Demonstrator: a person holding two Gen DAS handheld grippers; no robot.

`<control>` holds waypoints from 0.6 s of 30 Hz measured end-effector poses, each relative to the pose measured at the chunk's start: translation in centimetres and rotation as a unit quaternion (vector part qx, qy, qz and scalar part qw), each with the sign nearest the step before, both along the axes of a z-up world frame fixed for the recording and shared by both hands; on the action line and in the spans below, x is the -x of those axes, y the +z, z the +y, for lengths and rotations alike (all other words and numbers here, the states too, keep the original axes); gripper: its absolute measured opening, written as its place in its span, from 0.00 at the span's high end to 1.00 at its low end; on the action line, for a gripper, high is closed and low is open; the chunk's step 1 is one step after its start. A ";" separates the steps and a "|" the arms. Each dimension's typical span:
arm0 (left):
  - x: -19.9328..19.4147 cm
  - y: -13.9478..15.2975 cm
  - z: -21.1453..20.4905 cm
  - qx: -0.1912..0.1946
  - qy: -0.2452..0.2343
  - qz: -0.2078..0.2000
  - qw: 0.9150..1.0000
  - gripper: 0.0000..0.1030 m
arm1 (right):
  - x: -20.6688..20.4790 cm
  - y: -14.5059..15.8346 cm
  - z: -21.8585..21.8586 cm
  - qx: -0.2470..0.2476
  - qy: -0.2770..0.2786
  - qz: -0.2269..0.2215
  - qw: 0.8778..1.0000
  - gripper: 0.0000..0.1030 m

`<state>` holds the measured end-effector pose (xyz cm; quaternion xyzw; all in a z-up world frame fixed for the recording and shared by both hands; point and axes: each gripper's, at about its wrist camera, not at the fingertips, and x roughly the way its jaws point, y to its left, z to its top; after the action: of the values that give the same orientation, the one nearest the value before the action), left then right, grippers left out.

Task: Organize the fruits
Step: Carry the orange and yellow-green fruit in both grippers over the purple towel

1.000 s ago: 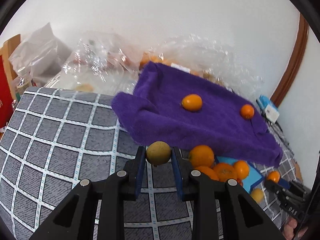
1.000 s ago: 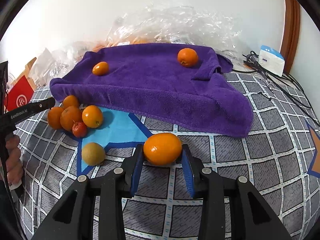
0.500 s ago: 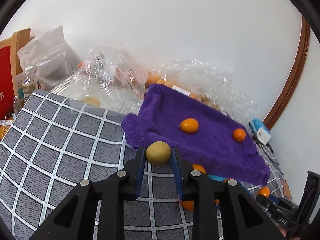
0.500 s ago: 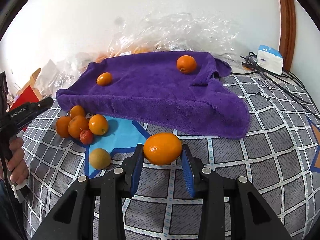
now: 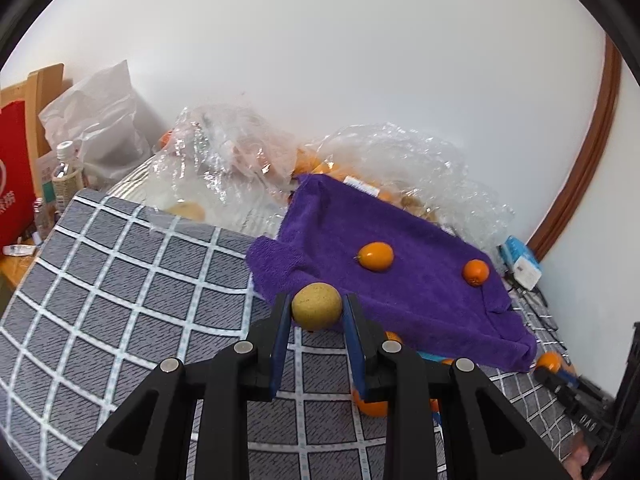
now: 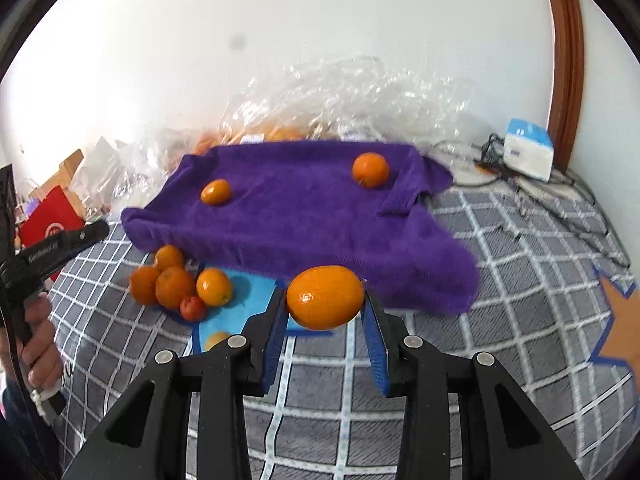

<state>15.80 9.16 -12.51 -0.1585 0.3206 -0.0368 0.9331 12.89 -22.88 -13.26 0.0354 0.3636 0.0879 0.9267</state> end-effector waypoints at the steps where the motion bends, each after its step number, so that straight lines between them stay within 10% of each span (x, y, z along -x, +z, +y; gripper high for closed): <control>1: 0.0 0.4 0.0 -0.003 0.002 0.004 1.000 0.76 | -0.3 0.5 0.0 0.002 -0.002 -0.004 1.000 0.64; 18: -5.3 7.8 -1.7 -0.030 0.004 -0.016 0.999 0.76 | -7.3 5.3 -1.9 -0.022 -0.040 -0.042 0.998 0.64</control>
<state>21.09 7.50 -4.71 -0.1313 0.3058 -0.0265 0.9426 20.17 -24.81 -7.93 0.0664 0.3209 0.0595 0.9429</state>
